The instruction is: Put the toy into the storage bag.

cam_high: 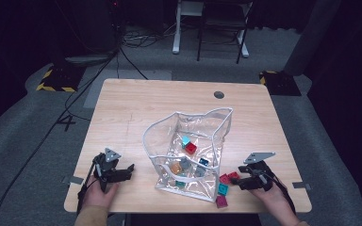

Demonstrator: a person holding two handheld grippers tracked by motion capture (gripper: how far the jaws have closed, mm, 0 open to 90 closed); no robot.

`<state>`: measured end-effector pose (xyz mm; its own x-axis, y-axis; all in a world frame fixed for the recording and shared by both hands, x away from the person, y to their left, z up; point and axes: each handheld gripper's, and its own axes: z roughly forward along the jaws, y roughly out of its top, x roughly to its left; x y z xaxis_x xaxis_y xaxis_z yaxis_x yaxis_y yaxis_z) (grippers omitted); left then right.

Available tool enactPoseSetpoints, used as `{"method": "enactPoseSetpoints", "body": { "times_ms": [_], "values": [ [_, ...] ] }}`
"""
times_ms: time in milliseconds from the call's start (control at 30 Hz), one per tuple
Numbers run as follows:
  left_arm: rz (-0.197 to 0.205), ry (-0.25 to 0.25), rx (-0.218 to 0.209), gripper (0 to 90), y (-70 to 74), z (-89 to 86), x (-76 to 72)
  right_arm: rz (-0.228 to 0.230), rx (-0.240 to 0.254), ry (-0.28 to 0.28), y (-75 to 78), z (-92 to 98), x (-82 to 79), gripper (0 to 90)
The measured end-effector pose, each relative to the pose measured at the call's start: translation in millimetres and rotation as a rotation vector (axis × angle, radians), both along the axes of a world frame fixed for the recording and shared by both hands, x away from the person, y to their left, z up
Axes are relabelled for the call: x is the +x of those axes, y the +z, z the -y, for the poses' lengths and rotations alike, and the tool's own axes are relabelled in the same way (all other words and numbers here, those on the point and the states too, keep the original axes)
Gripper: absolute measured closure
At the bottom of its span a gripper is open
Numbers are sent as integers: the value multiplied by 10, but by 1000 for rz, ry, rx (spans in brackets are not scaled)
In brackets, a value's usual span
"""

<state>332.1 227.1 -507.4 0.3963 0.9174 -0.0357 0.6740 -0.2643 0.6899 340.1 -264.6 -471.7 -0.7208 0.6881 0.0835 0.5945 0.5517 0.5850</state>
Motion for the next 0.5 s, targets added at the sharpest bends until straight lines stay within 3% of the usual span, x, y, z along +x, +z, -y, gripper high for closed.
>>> {"method": "enactPoseSetpoints", "body": {
  "times_ms": [267,500],
  "values": [
    [0,0,0,153,0,0,0,1,-19,-14,-87,51,36,396],
    [0,0,0,153,0,0,0,14,-28,-32,-95,97,64,555]
  ]
}}
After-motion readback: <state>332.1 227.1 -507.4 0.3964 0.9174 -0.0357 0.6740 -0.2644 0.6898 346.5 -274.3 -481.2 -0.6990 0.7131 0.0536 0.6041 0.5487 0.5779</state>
